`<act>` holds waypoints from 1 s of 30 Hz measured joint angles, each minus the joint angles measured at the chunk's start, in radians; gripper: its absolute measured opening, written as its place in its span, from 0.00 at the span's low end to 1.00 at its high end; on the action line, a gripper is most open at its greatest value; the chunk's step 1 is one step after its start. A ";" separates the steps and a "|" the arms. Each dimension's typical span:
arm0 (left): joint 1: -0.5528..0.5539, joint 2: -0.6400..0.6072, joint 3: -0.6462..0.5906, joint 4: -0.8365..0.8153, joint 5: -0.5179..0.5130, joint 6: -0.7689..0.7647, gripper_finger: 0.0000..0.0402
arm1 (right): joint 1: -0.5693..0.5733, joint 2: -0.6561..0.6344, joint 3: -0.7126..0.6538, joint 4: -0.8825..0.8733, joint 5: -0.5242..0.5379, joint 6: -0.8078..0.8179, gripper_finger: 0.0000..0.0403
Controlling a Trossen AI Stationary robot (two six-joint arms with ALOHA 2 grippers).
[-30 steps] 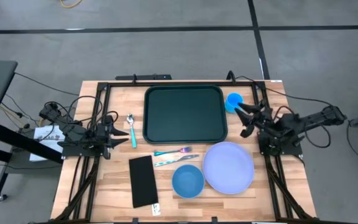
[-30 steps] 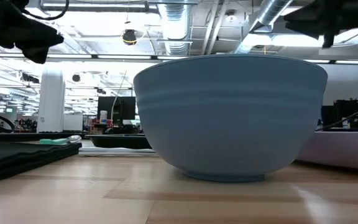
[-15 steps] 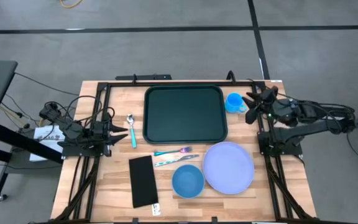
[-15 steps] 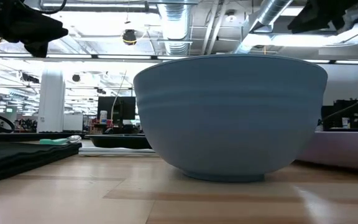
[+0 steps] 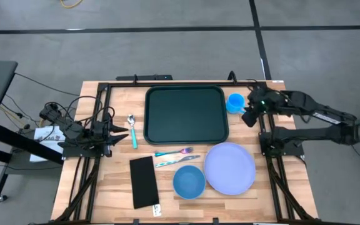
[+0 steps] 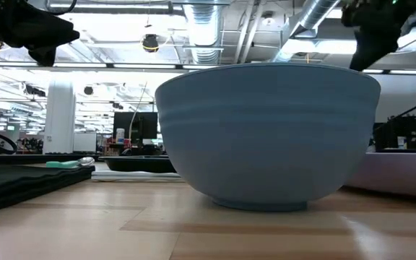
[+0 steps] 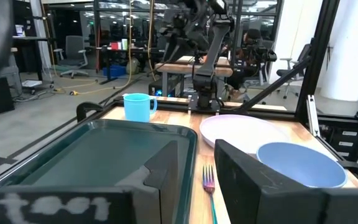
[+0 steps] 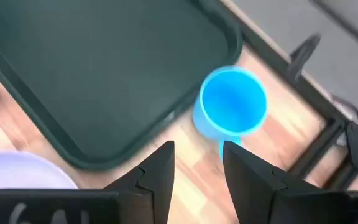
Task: Set up tray
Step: Put the light blue mug in the top right of the black serving tray
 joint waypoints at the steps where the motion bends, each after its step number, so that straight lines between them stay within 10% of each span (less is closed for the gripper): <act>1: 0.000 0.000 0.000 0.000 0.000 0.000 0.23 | -0.039 0.016 0.005 -0.003 -0.029 -0.032 0.32; 16: 0.000 0.000 0.000 0.039 0.018 -0.042 0.23 | -0.581 0.281 0.058 -0.103 -0.300 -0.436 0.30; 30: 0.000 0.000 0.000 0.039 0.017 -0.047 0.23 | -0.545 0.446 0.058 -0.089 -0.302 -0.486 0.33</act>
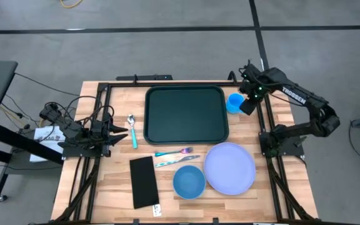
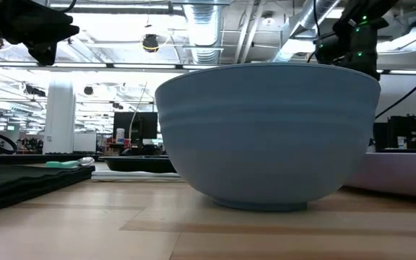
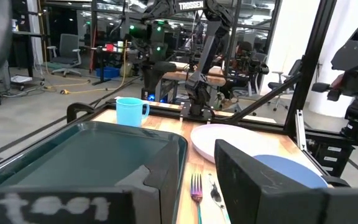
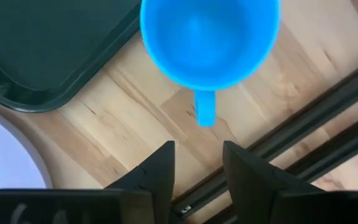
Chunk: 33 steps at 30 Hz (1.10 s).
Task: Set up tray
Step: Put the light blue mug in the top right of the black serving tray
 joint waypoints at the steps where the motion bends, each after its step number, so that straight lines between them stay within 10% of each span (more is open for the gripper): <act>1: 0.000 0.000 0.000 0.000 0.000 0.000 0.23 | 0.004 0.005 0.000 0.001 0.000 0.000 0.34; 13: 0.000 0.000 0.000 -0.001 0.000 0.000 0.23 | 0.018 0.048 0.000 0.017 0.006 -0.014 0.55; 33: 0.000 0.000 0.000 -0.002 -0.001 0.000 0.23 | 0.016 0.053 -0.121 0.166 0.049 -0.096 0.52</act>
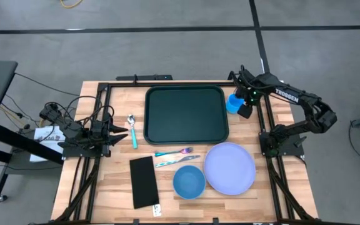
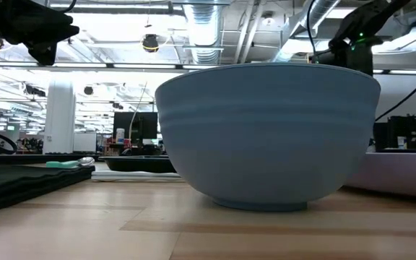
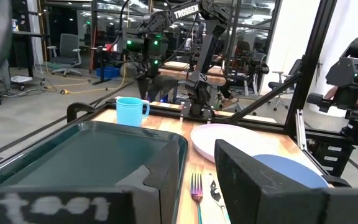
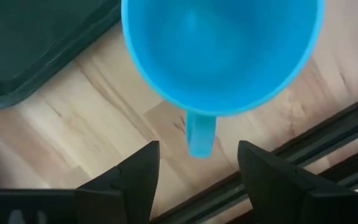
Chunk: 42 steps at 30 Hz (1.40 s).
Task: Set up tray
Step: Put the light blue mug in the top right of the black serving tray
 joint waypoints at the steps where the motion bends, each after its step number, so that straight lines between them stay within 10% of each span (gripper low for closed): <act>1: 0.000 0.000 0.000 0.000 0.000 0.000 0.23 | 0.000 0.000 -0.004 0.006 0.000 -0.001 0.52; 42: 0.000 0.000 0.000 -0.002 0.028 -0.001 0.23 | 0.000 0.002 -0.009 0.044 -0.017 0.000 0.45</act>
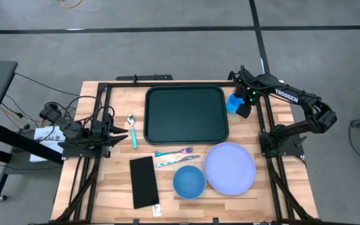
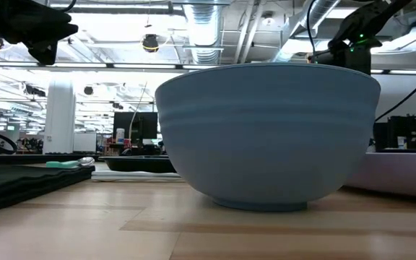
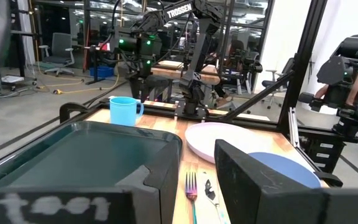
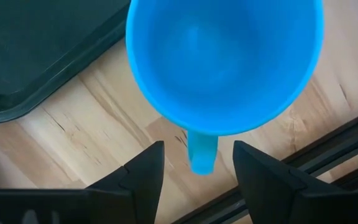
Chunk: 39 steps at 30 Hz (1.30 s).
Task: Set up tray
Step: Put the light blue mug in the top right of the black serving tray
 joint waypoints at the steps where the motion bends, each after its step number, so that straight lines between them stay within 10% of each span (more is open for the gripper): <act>1: 0.000 0.000 0.000 0.000 0.000 0.000 0.23 | 0.000 0.000 0.000 0.004 0.000 0.001 0.46; 39: 0.000 0.000 0.000 0.001 -0.003 0.001 0.23 | -0.025 0.035 -0.082 0.091 0.006 -0.036 0.40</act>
